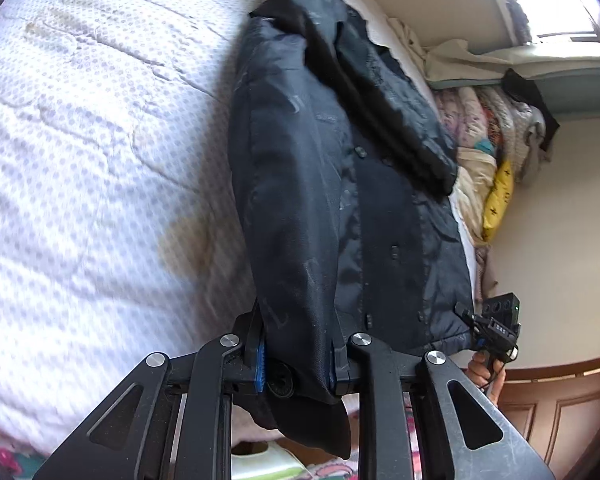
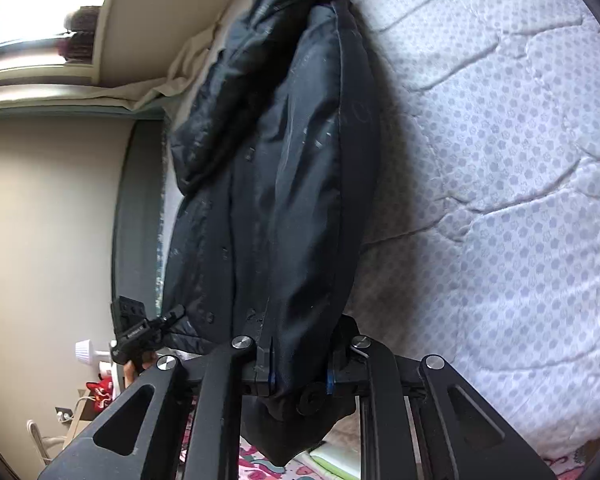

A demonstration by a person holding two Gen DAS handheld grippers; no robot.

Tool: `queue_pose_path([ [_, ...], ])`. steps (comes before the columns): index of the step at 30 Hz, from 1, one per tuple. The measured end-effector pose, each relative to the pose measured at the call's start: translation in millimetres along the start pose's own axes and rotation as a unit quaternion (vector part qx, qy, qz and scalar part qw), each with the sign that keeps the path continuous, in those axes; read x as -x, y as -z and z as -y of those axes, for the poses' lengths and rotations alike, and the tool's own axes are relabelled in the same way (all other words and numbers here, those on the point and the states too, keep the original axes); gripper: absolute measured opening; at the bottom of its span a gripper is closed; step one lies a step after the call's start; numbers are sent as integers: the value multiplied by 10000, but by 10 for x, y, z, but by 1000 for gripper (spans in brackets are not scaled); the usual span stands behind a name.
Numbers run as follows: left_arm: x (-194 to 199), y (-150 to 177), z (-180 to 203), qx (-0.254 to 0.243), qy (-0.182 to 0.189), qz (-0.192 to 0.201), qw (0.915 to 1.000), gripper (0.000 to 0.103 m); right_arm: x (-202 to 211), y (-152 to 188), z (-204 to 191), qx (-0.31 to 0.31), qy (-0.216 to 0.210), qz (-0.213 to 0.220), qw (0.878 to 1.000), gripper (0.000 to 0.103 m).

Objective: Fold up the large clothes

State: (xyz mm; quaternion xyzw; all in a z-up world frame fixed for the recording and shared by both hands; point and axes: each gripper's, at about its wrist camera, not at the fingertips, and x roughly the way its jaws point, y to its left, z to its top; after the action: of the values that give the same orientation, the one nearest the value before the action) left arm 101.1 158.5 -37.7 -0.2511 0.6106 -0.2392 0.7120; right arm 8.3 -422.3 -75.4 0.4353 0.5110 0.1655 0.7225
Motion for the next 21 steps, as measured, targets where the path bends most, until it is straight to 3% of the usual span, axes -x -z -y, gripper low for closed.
queue_pose_path([
  [13, 579, 545, 101, 35, 315, 59, 9995, 25, 424, 667, -227, 221, -673, 308, 9970, 10],
  [17, 753, 631, 183, -4, 383, 64, 9992, 25, 592, 910, -224, 255, -782, 324, 9961, 10],
  [21, 887, 620, 306, -68, 434, 126, 9990, 25, 707, 945, -259, 258, -821, 434, 9953, 10],
])
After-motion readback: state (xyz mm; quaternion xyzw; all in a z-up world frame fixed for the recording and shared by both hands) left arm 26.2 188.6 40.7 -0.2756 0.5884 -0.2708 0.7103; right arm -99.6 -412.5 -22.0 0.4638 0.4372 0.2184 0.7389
